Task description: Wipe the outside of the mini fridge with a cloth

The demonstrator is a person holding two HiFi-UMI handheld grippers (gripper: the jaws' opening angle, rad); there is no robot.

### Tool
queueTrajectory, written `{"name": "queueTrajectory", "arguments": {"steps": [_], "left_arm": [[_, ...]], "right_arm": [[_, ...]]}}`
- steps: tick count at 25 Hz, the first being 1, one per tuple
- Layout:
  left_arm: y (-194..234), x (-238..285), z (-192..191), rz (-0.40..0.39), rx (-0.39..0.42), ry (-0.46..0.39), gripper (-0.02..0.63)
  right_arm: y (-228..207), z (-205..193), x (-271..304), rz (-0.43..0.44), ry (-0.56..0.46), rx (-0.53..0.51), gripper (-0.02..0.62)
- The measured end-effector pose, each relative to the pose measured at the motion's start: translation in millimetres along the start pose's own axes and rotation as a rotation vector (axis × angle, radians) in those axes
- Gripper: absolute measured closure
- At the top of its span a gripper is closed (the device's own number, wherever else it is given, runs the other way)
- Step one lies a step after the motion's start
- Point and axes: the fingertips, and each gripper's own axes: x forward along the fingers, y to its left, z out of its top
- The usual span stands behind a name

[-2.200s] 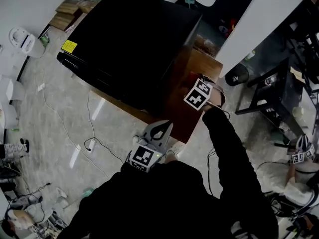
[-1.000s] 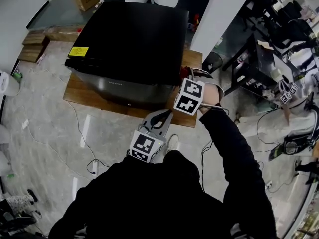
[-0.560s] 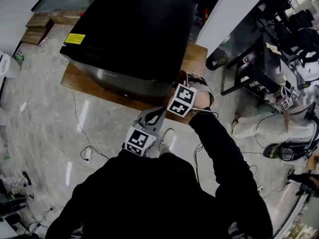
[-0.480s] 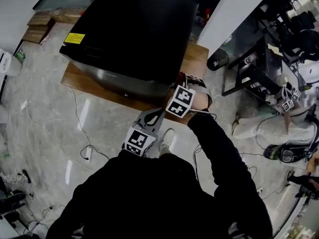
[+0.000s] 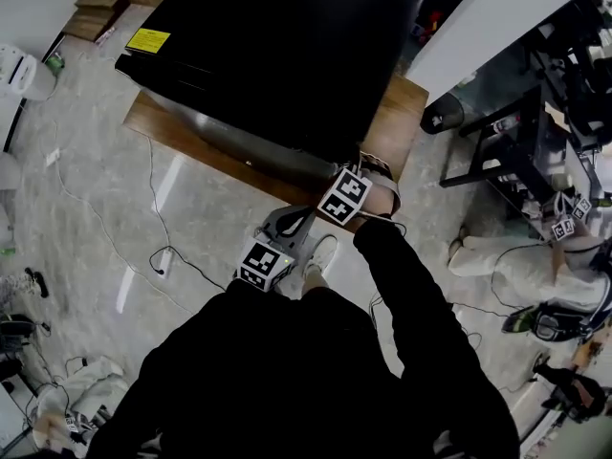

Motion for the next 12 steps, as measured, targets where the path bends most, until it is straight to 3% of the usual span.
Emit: {"name": "queueTrajectory", "arguments": {"steps": [5, 12], "left_arm": [[16.8, 6.6, -37.2, 0.045, -0.082, 0.048, 0.6], [29.9, -11.7, -49.3, 0.139, -0.133, 0.047, 0.6]], "right_arm": [[27.6, -7.0, 44.2, 0.057, 0.014, 0.007, 0.462], [66.5, -25.8, 86.7, 0.134, 0.08, -0.015, 0.46]]}}
